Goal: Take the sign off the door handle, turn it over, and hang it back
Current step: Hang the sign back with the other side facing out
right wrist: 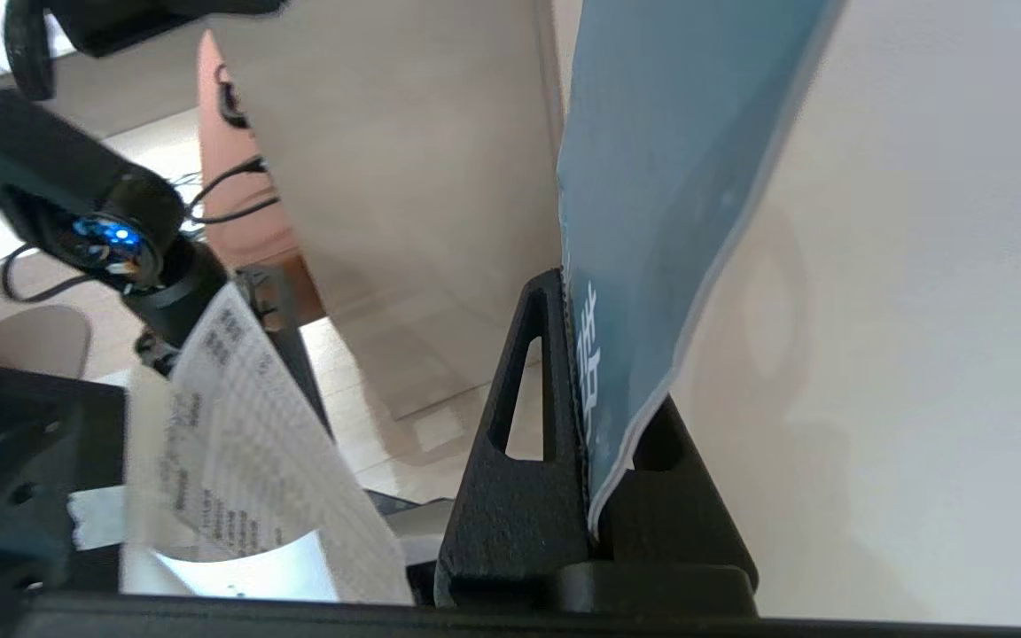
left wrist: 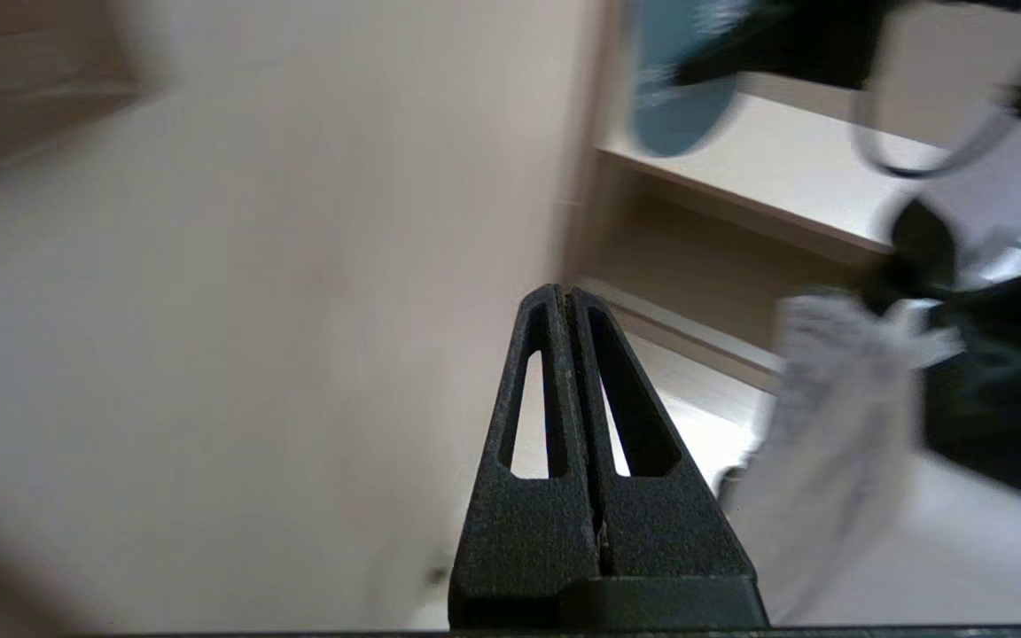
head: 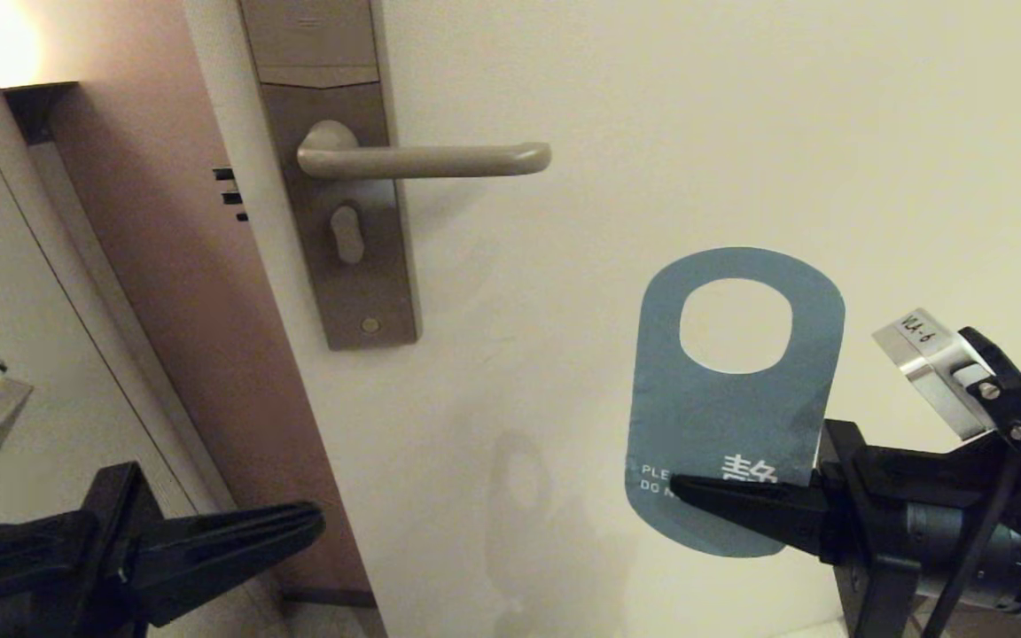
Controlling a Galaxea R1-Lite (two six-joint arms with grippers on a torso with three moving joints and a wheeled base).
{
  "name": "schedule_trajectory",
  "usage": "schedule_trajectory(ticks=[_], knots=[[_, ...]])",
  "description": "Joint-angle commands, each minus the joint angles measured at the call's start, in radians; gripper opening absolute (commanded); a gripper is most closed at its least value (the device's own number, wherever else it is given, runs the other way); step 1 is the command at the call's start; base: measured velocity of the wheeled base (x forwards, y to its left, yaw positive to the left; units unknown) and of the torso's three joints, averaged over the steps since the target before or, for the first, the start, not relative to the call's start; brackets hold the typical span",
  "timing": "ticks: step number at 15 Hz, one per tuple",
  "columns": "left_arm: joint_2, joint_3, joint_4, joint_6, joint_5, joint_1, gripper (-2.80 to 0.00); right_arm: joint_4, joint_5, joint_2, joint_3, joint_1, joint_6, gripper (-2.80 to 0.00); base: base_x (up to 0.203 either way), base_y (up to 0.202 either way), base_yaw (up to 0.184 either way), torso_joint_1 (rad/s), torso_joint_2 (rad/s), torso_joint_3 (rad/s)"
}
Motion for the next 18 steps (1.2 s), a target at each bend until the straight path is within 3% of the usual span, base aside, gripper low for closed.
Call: schedule_trajectory(ticks=[1, 8, 13, 16, 18], knots=[[-0.088, 0.048, -0.002, 0.001, -0.004, 0.080, -2.80, -0.011, -0.003, 0.003, 0.008, 0.001, -0.001, -2.80, 0.000, 0.000, 0.000, 0.000, 0.00, 0.000], [-0.217, 0.139, 0.000, 0.001, -0.037, 0.354, -2.80, -0.025, -0.044, 0.006, 0.040, 0.000, -0.027, -2.80, 0.000, 0.000, 0.000, 0.000, 0.00, 0.000], [-0.366, 0.251, 0.001, -0.013, -0.030, 0.414, -2.80, -0.031, -0.096, -0.001, 0.043, 0.000, -0.027, -2.80, 0.000, 0.000, 0.000, 0.000, 0.00, 0.000], [-0.458, 0.295, 0.008, -0.032, 0.054, 0.421, -2.80, -0.056, -0.098, 0.003, 0.043, 0.000, -0.027, -2.80, 0.000, 0.000, 0.000, 0.000, 0.00, 0.000], [-0.545, 0.304, 0.071, -0.040, 0.064, 0.422, -2.80, -0.057, -0.098, 0.003, 0.050, 0.000, -0.027, -2.80, 0.000, 0.000, 0.000, 0.000, 0.00, 0.000]])
